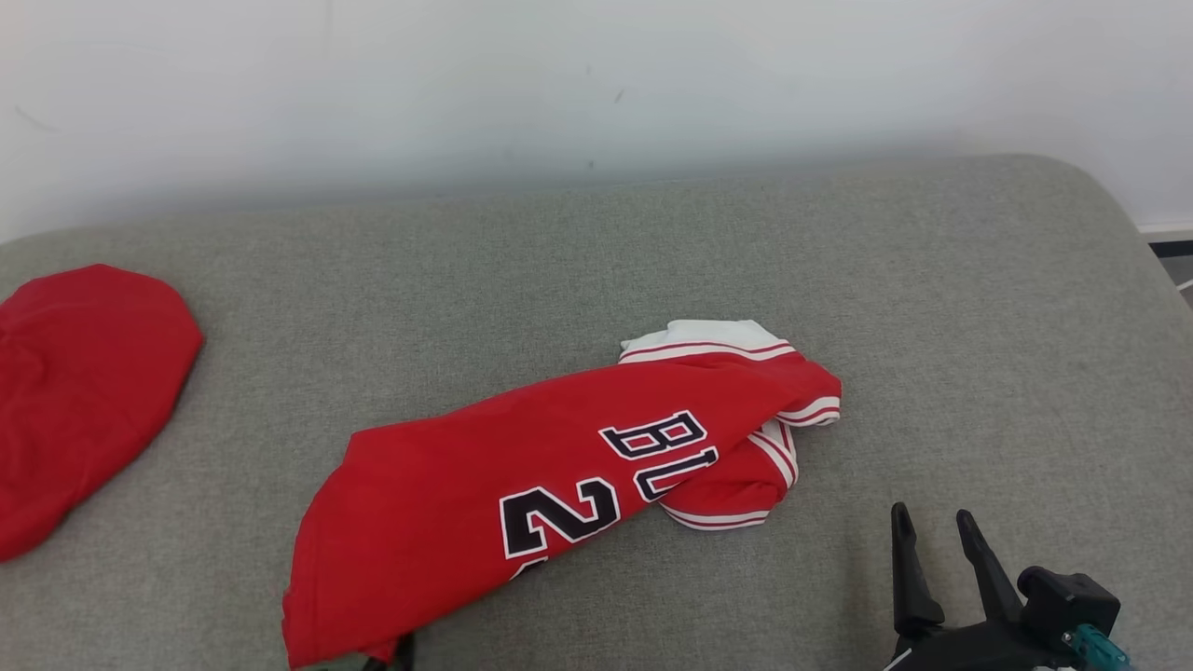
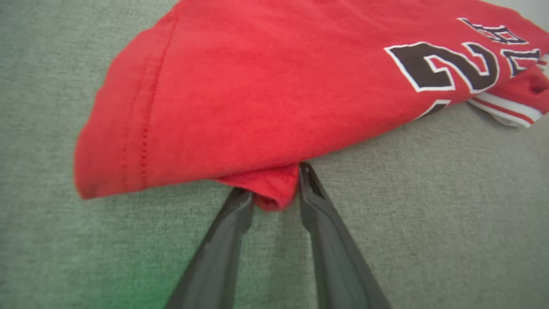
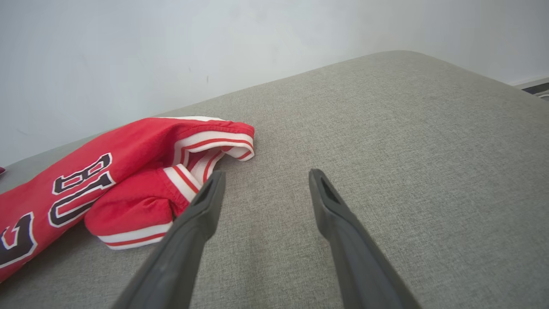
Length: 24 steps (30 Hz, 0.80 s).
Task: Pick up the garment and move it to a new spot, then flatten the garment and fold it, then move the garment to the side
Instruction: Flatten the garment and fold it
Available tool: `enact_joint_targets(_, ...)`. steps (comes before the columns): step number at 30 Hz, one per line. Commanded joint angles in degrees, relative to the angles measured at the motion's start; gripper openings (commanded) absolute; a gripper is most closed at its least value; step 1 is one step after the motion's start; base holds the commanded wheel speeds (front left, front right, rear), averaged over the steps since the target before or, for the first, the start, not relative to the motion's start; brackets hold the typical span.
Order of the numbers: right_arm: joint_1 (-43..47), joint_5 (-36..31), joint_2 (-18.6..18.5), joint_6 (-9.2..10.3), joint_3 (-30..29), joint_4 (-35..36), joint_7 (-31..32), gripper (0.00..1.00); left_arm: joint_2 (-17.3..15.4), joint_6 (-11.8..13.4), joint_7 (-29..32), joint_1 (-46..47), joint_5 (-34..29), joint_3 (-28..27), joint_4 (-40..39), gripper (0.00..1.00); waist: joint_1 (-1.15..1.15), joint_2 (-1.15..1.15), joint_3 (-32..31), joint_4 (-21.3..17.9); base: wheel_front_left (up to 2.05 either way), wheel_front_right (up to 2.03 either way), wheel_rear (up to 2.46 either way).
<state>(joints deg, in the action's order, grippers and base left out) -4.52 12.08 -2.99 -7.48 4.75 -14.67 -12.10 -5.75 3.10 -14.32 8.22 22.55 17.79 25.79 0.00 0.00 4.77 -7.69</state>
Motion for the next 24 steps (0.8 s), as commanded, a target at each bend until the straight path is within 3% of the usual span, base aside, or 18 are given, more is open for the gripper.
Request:
enact_joint_targets(1, -0.5, -0.2, 0.0, -0.03, -0.4, 0.0, -0.1, 1.0, 0.1, -0.2, -0.2, 0.7, -0.1, 0.2, 0.9, 0.0, 0.0, 0.0, 0.1, 0.3, 0.0, 0.0, 0.0)
enact_joint_targets(10, 0.8, -0.3, 0.0, -0.03, -1.1, -0.1, -0.1, 1.0, -0.1, 0.0, -0.8, -0.8, -0.2, -0.3, -1.3, 0.0, 0.0, 0.0, -1.0, 4.0, 0.0, 0.0, 0.0)
enact_joint_targets(20, 1.7, 0.3, 0.1, -0.03, -1.1, -0.5, 0.0, 1.0, -6.2, 2.2, 4.5, -7.6, 0.6, -2.5, -11.3, 0.0, 0.0, 0.0, -2.9, 10.6, 0.0, 0.0, 0.0)
enact_joint_targets(24, 1.6, 0.3, 0.1, -0.03, -0.7, -0.8, 0.3, 1.0, -6.6, 2.5, 5.7, -9.5, 1.6, -2.8, -13.3, 0.0, 0.0, 0.0, -3.2, 10.9, 0.0, 0.0, 0.0)
